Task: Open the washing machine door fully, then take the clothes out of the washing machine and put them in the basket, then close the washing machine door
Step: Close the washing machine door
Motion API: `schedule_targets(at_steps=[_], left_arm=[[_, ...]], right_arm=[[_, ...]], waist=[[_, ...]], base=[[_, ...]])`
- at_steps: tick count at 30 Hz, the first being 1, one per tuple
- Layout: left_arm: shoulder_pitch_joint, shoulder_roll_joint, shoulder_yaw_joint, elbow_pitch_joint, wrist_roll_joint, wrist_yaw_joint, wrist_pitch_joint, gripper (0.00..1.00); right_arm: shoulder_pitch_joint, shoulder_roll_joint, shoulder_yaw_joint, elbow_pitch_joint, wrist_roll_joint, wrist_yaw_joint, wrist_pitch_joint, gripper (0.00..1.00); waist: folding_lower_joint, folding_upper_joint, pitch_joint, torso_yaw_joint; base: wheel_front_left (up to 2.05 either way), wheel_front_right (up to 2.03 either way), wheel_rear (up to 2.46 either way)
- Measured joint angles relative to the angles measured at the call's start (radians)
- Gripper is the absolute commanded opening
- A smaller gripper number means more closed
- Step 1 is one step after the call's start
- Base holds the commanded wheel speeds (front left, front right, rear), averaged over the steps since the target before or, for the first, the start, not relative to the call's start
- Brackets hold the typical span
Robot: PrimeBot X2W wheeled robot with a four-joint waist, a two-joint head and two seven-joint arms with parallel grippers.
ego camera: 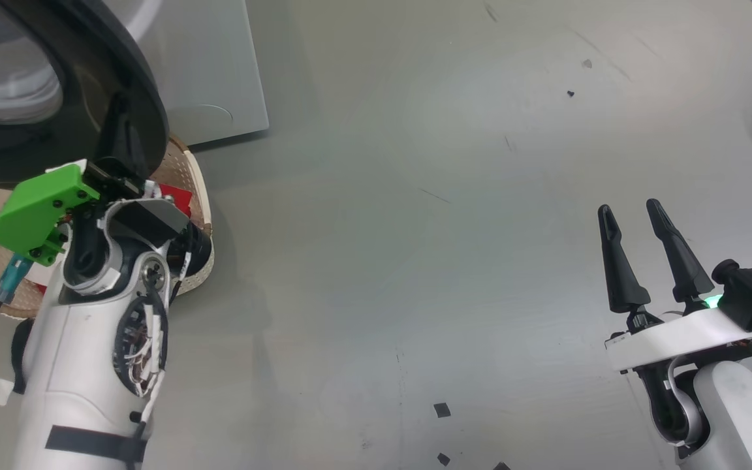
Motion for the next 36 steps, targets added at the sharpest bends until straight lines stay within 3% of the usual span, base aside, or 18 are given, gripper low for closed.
schedule_targets(at_steps=[5,18,27,36], left_arm=[[0.022,0.006,-0.1,0.018,0.11,0.0,0.041,0.0],[0.182,0.137,-0.399,0.036,0.435,-0.005,0.119,0.0],[0.251,0.258,-0.484,0.002,0.681,-0.018,0.013,0.0],[0.32,0.323,-0.532,-0.049,0.877,-0.015,-0.076,0.0]], right_arm=[[0.001,0.0,-0.016,0.002,-0.002,0.0,0.0,1.0],[0.052,-0.002,-0.041,0.01,-0.029,0.0,0.0,1.0],[0.098,0.007,-0.063,0.013,-0.049,0.0,0.0,1.0],[0.132,0.022,-0.069,0.013,-0.064,0.0,0.0,1.0]], waist=[[0.0,0.0,-0.027,0.027],[0.0,0.0,-0.13,0.123],[0.0,0.0,-0.203,0.204],[-0.0001,0.0,-0.263,0.277]], base=[[0.0,0.0,0.0],[0.0,0.0,0.0],[0.0,0.0,0.0],[0.0,0.0,0.0]])
